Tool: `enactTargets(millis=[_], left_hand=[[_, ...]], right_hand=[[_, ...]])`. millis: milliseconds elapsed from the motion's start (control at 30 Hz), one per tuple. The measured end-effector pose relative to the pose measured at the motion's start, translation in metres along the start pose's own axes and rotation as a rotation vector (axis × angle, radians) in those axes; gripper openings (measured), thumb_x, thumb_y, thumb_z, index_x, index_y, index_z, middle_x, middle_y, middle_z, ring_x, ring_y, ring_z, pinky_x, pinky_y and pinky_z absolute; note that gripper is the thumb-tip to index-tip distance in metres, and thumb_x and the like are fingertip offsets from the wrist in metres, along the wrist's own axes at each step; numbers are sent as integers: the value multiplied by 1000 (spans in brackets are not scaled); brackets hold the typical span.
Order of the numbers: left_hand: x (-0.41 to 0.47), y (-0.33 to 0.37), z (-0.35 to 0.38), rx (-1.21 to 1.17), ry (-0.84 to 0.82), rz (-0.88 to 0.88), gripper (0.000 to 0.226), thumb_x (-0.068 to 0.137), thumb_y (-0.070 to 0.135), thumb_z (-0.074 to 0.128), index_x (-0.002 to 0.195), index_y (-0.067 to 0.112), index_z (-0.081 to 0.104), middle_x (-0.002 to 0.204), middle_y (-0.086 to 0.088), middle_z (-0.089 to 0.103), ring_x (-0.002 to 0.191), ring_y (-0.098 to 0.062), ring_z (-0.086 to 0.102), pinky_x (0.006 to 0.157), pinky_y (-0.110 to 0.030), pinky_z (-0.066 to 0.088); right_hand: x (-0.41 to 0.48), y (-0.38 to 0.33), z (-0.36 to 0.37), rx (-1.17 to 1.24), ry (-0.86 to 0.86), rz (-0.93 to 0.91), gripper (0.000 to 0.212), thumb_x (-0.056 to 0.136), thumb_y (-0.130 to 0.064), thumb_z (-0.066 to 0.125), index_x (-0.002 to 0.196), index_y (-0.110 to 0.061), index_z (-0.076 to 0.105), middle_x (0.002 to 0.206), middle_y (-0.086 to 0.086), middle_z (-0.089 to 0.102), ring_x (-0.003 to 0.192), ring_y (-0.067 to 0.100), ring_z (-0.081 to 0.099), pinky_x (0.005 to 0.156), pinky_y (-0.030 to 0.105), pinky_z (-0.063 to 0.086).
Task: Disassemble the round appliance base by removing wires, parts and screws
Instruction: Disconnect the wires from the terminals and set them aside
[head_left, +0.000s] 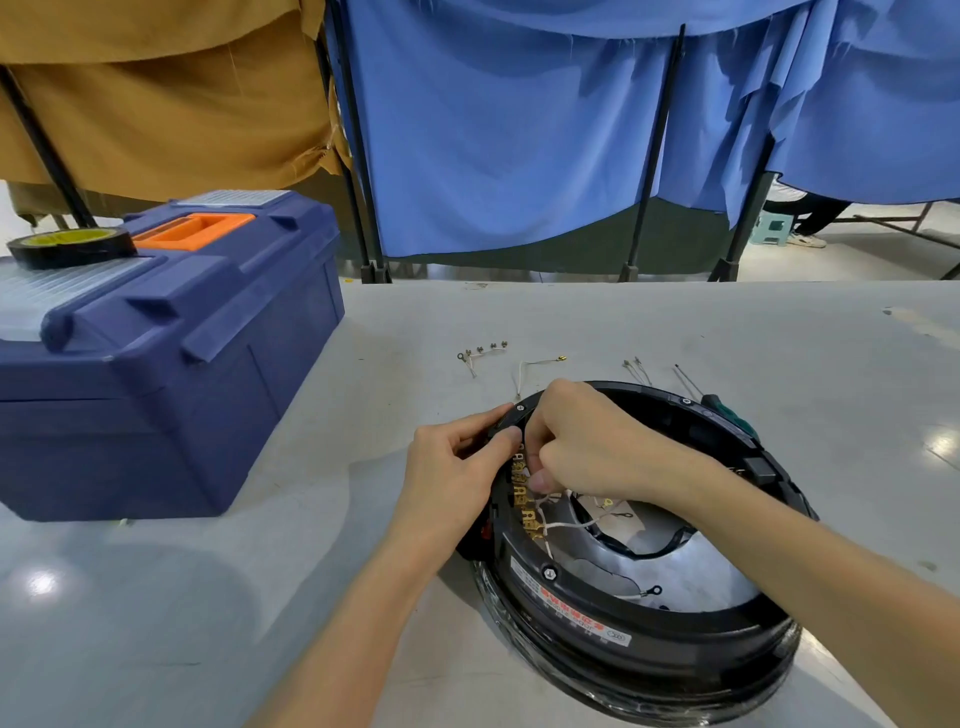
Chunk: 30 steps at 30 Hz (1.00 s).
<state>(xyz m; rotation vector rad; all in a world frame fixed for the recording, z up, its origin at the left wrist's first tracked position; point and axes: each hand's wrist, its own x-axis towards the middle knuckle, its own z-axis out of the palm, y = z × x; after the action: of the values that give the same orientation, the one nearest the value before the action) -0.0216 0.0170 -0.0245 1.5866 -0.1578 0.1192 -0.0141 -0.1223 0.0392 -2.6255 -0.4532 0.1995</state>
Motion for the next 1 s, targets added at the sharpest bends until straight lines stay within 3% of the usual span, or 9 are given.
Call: enactTargets(millis=[300, 633, 700, 833, 1000], left_hand=[[0, -1, -1, 0, -3, 6, 24, 89, 11, 67, 101, 30, 75, 95, 10, 76, 94, -6, 71, 81, -21, 55], [-1, 0, -1, 7, -3, 3, 23, 89, 12, 67, 105, 28, 75, 96, 11, 76, 95, -5, 71, 82, -23, 55], [-1, 1, -1, 13, -2, 12, 24, 89, 11, 67, 103, 30, 75, 95, 12, 76, 93, -5, 71, 81, -21, 55], [-2, 3, 0, -4, -1, 31, 30, 89, 9, 65, 95, 37, 75, 92, 10, 76, 91, -7, 72, 80, -22, 57], [-3, 4, 2, 12, 1, 62, 43, 89, 8, 64, 85, 50, 75, 91, 14, 76, 92, -4, 71, 80, -18, 55]], right_hand=[[0, 0, 1, -22, -6, -14, 9, 73, -2, 72, 68, 3, 68, 50, 6, 53, 50, 18, 49, 53, 28, 40], [1, 0, 0, -37, -19, -13, 9, 73, -2, 71, 68, 4, 67, 49, 6, 50, 49, 18, 47, 52, 27, 38], [2, 0, 1, -53, -5, -16, 10, 72, -2, 71, 63, 1, 66, 51, 6, 54, 51, 18, 51, 52, 27, 40], [-3, 5, -3, 52, -8, -44, 25, 71, -9, 78, 53, -21, 64, 48, -5, 57, 43, 2, 48, 46, 16, 37], [-8, 4, -3, 87, -9, -78, 14, 71, -12, 77, 60, -13, 70, 52, -1, 60, 42, 2, 48, 44, 12, 36]])
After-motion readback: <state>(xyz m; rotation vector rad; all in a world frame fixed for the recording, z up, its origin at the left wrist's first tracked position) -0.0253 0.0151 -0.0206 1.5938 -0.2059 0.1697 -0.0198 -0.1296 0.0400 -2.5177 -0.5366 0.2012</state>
